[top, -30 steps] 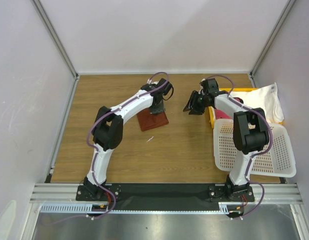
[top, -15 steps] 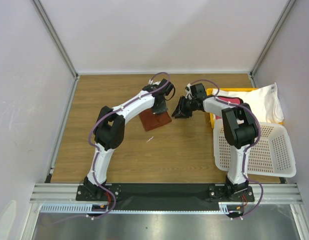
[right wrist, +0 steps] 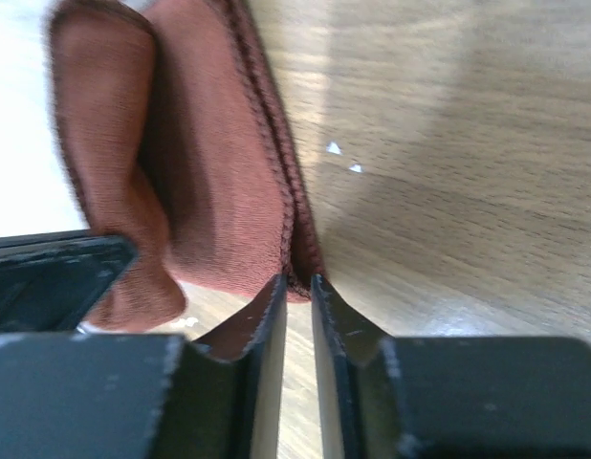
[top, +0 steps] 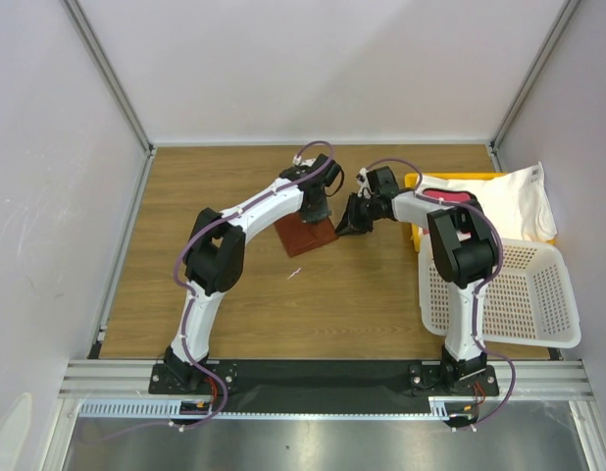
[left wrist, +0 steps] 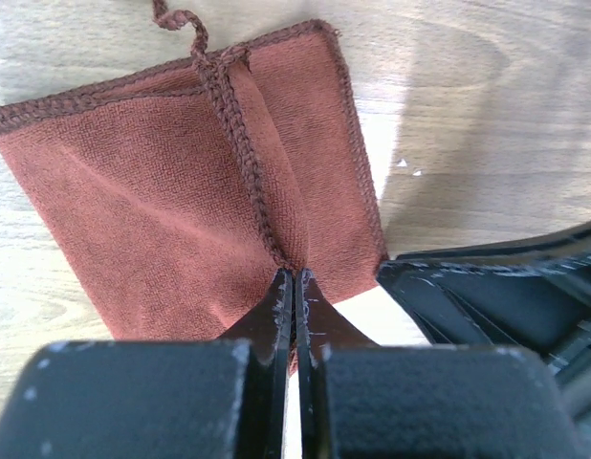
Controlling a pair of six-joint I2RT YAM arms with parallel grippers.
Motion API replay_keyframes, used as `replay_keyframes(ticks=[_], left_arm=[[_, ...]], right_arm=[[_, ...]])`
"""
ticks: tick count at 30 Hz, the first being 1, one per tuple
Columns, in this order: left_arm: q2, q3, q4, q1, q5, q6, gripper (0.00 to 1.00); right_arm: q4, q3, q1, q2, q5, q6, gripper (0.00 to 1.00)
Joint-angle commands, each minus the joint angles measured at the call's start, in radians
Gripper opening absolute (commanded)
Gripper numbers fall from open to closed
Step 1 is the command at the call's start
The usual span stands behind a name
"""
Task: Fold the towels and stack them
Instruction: Fold the towel
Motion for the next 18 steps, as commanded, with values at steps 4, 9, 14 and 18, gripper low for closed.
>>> replay_keyframes(ticks=[4,9,14,18], left_arm=[[-0.005,0.005,0.051,-0.008,0.028,-0.011,0.0],[0.01,0.019,0.07,-0.008,0.043,-0.017,0.0],[0.035,0.022,0.071,-0.008,0.054,-0.019,0.01],[0.052,0.022,0.088,-0.009,0.1,-0.02,0.07]], right_arm=[[-0.008,0.032,0.024,0.022,0.043,-0.043,0.17],[-0.01,0.027,0.028,0.024,0.048,-0.043,0.16],[-0.016,0.027,0.03,0.022,0.049,-0.045,0.15],[-0.034,0.034,0.027,0.015,0.054,-0.051,0.15]])
